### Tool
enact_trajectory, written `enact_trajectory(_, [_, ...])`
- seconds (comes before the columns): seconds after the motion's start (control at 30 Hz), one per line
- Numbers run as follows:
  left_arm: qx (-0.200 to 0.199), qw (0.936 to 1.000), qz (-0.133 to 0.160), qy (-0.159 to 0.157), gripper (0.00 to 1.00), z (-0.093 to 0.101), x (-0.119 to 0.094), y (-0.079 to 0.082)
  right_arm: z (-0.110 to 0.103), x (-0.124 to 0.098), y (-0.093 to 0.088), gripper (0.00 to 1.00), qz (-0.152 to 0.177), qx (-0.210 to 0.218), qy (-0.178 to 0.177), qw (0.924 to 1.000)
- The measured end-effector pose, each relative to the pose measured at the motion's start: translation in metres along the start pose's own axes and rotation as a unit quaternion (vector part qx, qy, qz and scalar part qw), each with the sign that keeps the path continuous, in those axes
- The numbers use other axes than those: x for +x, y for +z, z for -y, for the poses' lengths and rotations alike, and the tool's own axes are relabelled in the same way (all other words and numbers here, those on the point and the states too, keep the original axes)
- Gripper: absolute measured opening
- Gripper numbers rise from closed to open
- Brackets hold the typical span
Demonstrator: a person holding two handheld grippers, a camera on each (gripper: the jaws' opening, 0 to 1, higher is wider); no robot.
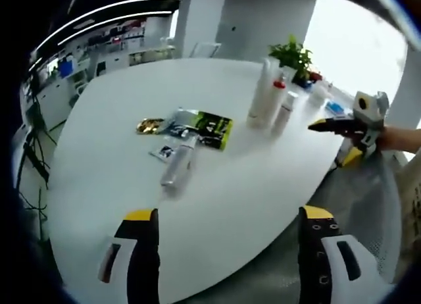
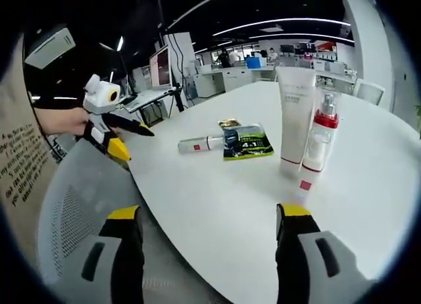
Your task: Arrange the skincare products in the storage area until every visible bottle or jar stands upright without overlapping.
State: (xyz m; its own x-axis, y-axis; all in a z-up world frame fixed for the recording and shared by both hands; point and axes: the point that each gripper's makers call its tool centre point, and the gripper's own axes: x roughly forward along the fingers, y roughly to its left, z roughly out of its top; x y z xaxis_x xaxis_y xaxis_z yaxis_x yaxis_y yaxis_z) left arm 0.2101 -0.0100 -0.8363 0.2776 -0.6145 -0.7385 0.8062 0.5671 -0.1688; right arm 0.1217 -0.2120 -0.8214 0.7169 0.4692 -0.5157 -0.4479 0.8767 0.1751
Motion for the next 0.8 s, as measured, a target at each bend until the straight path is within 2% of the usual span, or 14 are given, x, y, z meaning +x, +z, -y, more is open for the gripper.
enact_trajectory(0.07, [0.01, 0.9996, -0.025, 0.01, 0.83, -0.006, 0.005, -0.006, 0.0, 0.0, 0.0, 0.83, -0.001, 0.003, 0.0, 1.0])
enact_trajectory(0.17, [0.016, 0.9991, -0.035, 0.016, 0.83, -0.01, 0.009, -0.004, 0.0, 0.002, -0.001, 0.83, -0.006, 0.001, -0.001, 1.0])
enact_trajectory(0.33, [0.036, 0.9981, -0.044, 0.022, 0.83, -0.017, 0.017, 0.009, 0.001, 0.004, -0.004, 0.83, -0.01, 0.005, 0.002, 0.9999])
enact_trajectory(0.4, [0.055, 0.9966, -0.051, 0.035, 0.82, -0.023, 0.022, 0.013, 0.001, 0.004, -0.005, 0.83, -0.012, 0.007, 0.002, 0.9999])
enact_trajectory(0.5, [0.076, 0.9933, -0.073, 0.049, 0.79, -0.033, 0.03, 0.016, 0.002, 0.005, -0.007, 0.83, -0.016, 0.009, 0.0, 0.9998])
enact_trajectory(0.7, [0.084, 0.9911, -0.088, 0.053, 0.77, -0.045, 0.04, 0.026, 0.004, 0.005, -0.008, 0.83, -0.018, 0.016, -0.001, 0.9997])
enact_trajectory(0.8, [0.093, 0.9848, -0.125, 0.076, 0.76, -0.061, 0.043, 0.025, 0.003, 0.006, -0.01, 0.83, -0.023, 0.016, -0.001, 0.9996])
